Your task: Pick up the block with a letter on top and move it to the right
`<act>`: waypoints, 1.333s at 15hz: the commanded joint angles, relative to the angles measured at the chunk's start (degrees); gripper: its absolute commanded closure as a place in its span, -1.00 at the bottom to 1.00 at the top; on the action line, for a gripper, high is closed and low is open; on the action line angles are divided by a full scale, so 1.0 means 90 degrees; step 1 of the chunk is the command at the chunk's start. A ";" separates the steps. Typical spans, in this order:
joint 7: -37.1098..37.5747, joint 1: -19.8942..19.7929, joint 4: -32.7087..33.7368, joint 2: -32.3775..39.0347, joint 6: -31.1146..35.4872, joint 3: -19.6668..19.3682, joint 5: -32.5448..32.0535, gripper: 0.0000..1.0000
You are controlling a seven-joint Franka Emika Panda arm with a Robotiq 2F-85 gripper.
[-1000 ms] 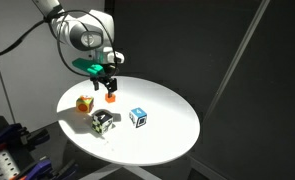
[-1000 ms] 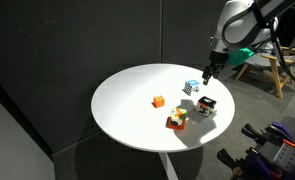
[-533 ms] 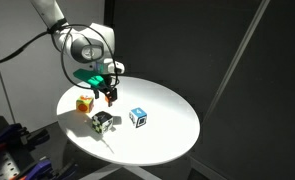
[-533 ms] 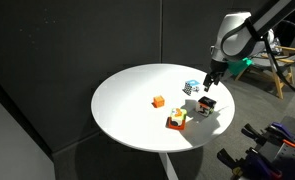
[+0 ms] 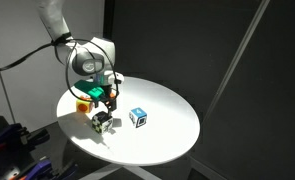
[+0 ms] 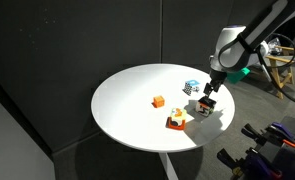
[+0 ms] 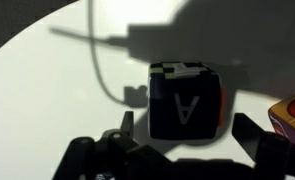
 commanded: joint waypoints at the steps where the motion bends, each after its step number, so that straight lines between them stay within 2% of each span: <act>1: -0.0502 -0.0252 0.0179 0.0306 0.0183 0.0213 0.0273 -1.00; 10: -0.0893 -0.0574 0.0512 0.0885 0.0400 0.0526 0.0276 -1.00; 16: -0.0661 -0.0518 0.0489 0.1152 0.0783 0.0481 0.0133 -1.00; 17: -0.0633 -0.0521 0.0480 0.1162 0.0816 0.0477 0.0143 -0.60; 20: -0.0561 -0.0535 0.0449 0.1102 0.0791 0.0478 0.0175 -0.14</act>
